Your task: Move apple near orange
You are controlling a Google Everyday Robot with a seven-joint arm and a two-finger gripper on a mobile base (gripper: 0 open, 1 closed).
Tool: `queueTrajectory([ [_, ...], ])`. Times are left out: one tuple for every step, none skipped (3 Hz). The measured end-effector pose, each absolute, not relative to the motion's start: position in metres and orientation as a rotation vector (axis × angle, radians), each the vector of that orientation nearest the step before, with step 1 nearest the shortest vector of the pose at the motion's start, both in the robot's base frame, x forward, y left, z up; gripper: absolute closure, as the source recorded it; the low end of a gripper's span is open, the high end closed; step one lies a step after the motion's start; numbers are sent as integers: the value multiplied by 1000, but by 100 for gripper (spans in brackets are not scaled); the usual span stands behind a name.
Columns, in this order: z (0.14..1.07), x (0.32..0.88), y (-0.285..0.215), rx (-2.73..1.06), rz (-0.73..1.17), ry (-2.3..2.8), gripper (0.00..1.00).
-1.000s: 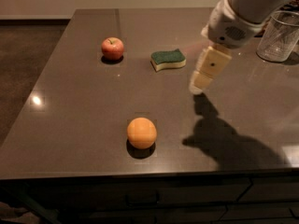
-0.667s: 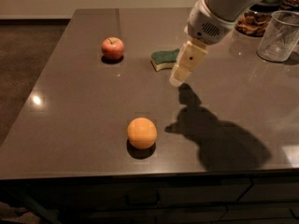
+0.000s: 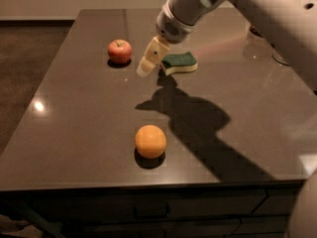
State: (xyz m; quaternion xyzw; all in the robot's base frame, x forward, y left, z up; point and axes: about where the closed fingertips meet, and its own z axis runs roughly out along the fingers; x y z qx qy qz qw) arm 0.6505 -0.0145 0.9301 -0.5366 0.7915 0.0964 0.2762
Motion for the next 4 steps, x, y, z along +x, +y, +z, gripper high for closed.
queueTrajectory([
  [922,679,28,-1407,305,2116,0],
  [912,703,65,-1395,328,2106,0],
  [899,724,87,-1399,331,2112,0],
  [878,742,97,-1400,344,2137,0],
])
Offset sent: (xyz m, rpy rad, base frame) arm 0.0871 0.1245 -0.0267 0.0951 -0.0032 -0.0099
